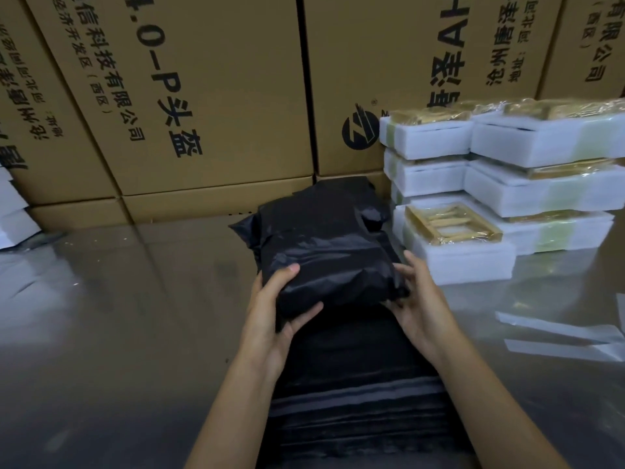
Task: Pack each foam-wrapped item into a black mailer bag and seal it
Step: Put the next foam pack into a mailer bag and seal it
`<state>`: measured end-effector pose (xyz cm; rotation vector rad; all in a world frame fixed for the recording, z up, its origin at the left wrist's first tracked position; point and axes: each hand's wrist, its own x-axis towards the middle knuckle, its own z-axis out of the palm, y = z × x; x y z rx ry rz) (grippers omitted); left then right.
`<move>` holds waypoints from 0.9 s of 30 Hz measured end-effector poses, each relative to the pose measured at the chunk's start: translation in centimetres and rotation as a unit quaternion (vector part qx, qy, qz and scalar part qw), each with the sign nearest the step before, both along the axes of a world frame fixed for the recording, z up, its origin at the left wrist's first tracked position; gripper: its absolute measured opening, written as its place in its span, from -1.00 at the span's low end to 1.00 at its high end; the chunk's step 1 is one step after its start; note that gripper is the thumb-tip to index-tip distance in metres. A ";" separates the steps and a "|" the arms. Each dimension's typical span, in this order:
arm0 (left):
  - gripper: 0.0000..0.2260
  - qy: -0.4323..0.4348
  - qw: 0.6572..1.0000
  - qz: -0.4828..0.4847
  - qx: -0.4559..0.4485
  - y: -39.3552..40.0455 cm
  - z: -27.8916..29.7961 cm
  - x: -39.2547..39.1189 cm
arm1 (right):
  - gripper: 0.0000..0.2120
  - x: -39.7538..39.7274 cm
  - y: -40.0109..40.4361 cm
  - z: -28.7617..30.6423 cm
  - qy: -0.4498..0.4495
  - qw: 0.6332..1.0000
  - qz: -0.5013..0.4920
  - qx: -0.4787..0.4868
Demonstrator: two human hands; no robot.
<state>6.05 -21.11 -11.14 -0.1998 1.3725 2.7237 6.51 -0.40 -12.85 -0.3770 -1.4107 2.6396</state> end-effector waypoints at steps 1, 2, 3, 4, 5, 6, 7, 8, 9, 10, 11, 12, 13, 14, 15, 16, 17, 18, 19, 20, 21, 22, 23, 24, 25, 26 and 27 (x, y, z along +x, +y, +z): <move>-0.48 0.007 1.000 -0.002 -0.004 0.6 0.8 -1.0 | -0.64 -0.2 0.4 -0.3 0.000 0.999 -0.005 -0.044; -0.51 0.016 1.000 -0.007 -0.012 1.4 1.7 -2.0 | -0.65 -0.5 0.7 -0.6 -0.002 0.998 0.000 -0.070; -0.52 0.029 0.999 -0.012 -0.021 2.3 2.8 -3.2 | -0.64 -0.7 0.9 -0.8 -0.007 0.997 0.011 -0.080; -0.54 0.042 0.999 -0.018 -0.030 3.1 3.9 -4.4 | -0.64 -0.8 1.0 -0.9 -0.014 0.996 0.022 -0.080; -0.58 0.052 0.998 -0.023 -0.037 4.0 5.0 -5.6 | -0.64 -0.9 1.1 -0.8 -0.021 0.996 0.032 -0.081; -0.62 0.059 0.997 -0.029 -0.045 4.9 6.0 -6.8 | -0.65 -1.0 1.2 -0.7 -0.026 0.995 0.040 -0.088; -0.66 0.065 0.996 -0.033 -0.057 5.8 6.9 -7.9 | -0.64 -1.1 1.5 -0.6 -0.028 0.994 0.044 -0.098; -0.68 0.067 0.994 -0.036 -0.073 6.6 7.8 -9.1 | -0.63 -1.2 1.9 -0.6 -0.026 0.993 0.044 -0.107; -0.69 0.067 0.993 -0.036 -0.092 7.4 8.5 -10.4 | -0.62 -1.3 2.3 -0.7 -0.023 0.992 0.042 -0.117; -0.68 0.066 0.991 -0.035 -0.109 8.1 9.2 -11.6 | -0.61 -1.3 2.6 -0.8 -0.019 0.991 0.041 -0.129; -0.67 0.066 0.989 -0.037 -0.123 8.7 9.7 -13.0 | -0.61 -1.4 3.0 -1.0 -0.019 0.989 0.040 -0.139; -0.66 0.066 0.988 -0.041 -0.132 9.2 10.1 -14.4 | -0.62 -1.5 3.2 -1.1 -0.022 0.988 0.039 -0.148; -0.65 0.063 0.988 -0.044 -0.136 9.5 10.5 -15.9 | -0.62 -1.6 3.3 -1.3 -0.028 0.987 0.037 -0.157; -0.65 0.054 0.988 -0.048 -0.133 9.7 10.7 -17.3 | -0.64 -1.8 3.4 -1.3 -0.033 0.985 0.034 -0.167; -0.64 0.043 0.990 -0.054 -0.122 9.7 10.8 -18.7 | -0.65 -1.9 3.5 -1.4 -0.039 0.983 0.032 -0.175; -0.63 0.033 0.992 -0.059 -0.104 9.7 10.8 -19.9 | -0.66 -2.0 3.6 -1.5 -0.044 0.982 0.031 -0.182; -0.65 0.029 0.994 -0.059 -0.089 9.7 10.6 -21.0 | -0.67 -2.1 3.7 -1.6 -0.046 0.981 0.031 -0.186; -0.70 0.030 0.995 -0.054 -0.084 9.7 10.1 -21.9 | -0.67 -2.2 3.7 -1.6 -0.047 0.980 0.033 -0.188; -0.76 0.035 0.994 -0.038 -0.092 9.9 9.3 -22.7 | -0.68 -2.3 3.7 -1.6 -0.049 0.980 0.033 -0.190; -0.76 0.044 0.994 -0.015 -0.104 10.2 8.4 -23.4 | -0.68 -2.4 3.6 -1.7 -0.051 0.980 0.032 -0.190; -0.64 0.055 0.990 0.011 -0.126 10.5 7.3 -24.1 | -0.69 -2.5 3.5 -1.7 -0.053 0.980 0.029 -0.190; -0.48 0.065 0.985 0.037 -0.156 10.9 6.2 -24.7 | -0.69 -2.5 3.5 -1.7 -0.054 0.980 0.029 -0.191; -0.37 0.074 0.976 0.054 -0.199 11.1 5.4 -25.0 | -0.70 -2.5 3.4 -1.7 -0.054 0.980 0.029 -0.190; -0.31 0.080 0.965 0.064 -0.241 11.2 4.8 -25.4 | -0.70 -2.5 3.4 -1.7 -0.054 0.980 0.030 -0.188; -0.29 0.080 0.956 0.068 -0.273 11.2 4.5 -25.8 | -0.70 -2.6 3.3 -1.7 -0.055 0.980 0.029 -0.187; -0.29 0.080 0.950 0.069 -0.294 11.2 4.2 -26.3 | -0.71 -2.6 3.3 -1.7 -0.056 0.980 0.028 -0.187; -0.30 0.080 0.947 0.066 -0.305 11.0 4.1 -26.5 | -0.71 -2.5 3.3 -1.6 -0.058 0.980 0.027 -0.187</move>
